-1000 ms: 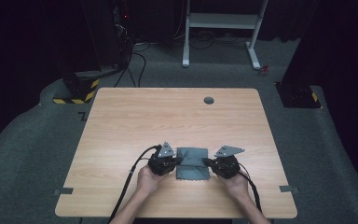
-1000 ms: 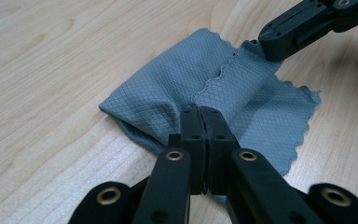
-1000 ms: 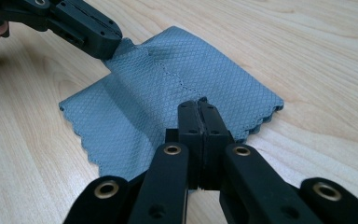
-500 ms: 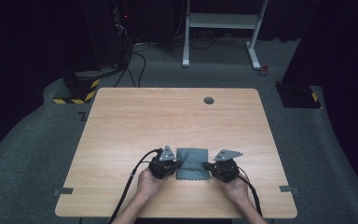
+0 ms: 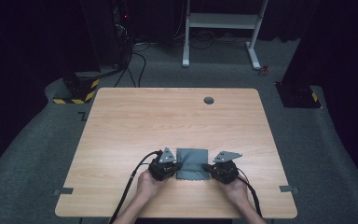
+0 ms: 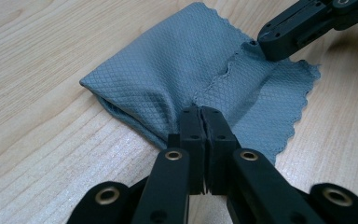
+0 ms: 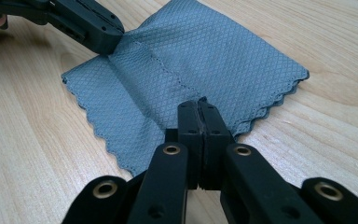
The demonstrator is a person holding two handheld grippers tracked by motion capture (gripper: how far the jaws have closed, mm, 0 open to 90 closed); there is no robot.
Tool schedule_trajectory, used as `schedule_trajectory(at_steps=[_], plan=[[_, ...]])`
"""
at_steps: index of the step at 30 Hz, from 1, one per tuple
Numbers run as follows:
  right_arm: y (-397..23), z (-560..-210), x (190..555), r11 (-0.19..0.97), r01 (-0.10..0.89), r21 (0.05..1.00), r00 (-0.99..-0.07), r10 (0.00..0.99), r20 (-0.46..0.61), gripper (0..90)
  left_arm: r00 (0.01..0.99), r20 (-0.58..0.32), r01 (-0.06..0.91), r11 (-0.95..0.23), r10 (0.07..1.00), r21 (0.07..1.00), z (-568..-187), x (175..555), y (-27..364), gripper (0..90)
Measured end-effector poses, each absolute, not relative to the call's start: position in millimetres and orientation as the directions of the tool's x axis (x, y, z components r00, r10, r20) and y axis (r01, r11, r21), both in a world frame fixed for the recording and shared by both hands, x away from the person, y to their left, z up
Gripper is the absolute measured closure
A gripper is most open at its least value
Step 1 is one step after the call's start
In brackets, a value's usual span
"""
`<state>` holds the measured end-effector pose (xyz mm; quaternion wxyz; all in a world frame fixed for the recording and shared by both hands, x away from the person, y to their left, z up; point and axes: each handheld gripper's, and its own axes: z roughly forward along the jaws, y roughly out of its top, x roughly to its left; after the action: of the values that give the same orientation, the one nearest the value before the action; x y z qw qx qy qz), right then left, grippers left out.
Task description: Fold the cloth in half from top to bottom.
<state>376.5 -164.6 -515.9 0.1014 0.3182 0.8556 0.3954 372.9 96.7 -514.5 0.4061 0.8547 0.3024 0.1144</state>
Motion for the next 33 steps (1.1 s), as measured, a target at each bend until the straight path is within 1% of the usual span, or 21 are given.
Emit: schedule_trajectory(at_steps=[5,7,15,22,24,26,28,31,33], plan=[[-164.4,-516.5,376.5,0.481,0.471,0.739,-0.774,0.627,0.086,89.0,0.792,-0.054,0.427,-0.488,0.608,0.761,-515.7,372.6,96.6,86.9],[-164.8,-517.0,376.7,0.48,0.475,0.738,-0.774,0.626,0.091,85.1,0.792,-0.062,0.43,-0.483,0.607,0.763,-515.2,372.7,97.0,84.9],[-167.4,-516.3,373.2,0.466,0.484,0.741,-0.773,0.624,0.113,83.0,0.8,-0.074,0.426,-0.477,0.595,0.768,-513.6,368.4,99.1,83.2],[-170.1,-513.6,367.5,0.465,0.47,0.75,-0.783,0.613,0.111,81.2,0.809,-0.094,0.428,-0.474,0.58,0.77,-513.7,360.6,103.6,82.5],[-171.3,-512.8,365.3,0.467,0.475,0.746,-0.785,0.608,0.119,79.2,0.814,-0.094,0.425,-0.476,0.573,0.77,-513.6,357.8,105.7,81.9],[-173.2,-511.7,362.6,0.465,0.48,0.744,-0.785,0.605,0.129,78.0,0.81,-0.102,0.429,-0.465,0.578,0.774,-511.8,354.5,108.2,78.3],[-176.3,-509.3,359.3,0.457,0.47,0.755,-0.789,0.601,0.127,77.4,0.795,-0.109,0.433,-0.431,0.597,0.792,-507.0,352.0,113.3,70.9],[-181.0,-503.4,355.1,0.437,0.459,0.774,-0.79,0.599,0.13,77.2,0.772,-0.14,0.442,-0.365,0.62,0.819,-499.5,353.2,120.3,66.9],[-183.1,-499.6,355.2,0.416,0.458,0.785,-0.786,0.602,0.139,77.4,0.754,-0.144,0.453,-0.348,0.641,0.821,-496.1,357.5,122.1,63.6]])
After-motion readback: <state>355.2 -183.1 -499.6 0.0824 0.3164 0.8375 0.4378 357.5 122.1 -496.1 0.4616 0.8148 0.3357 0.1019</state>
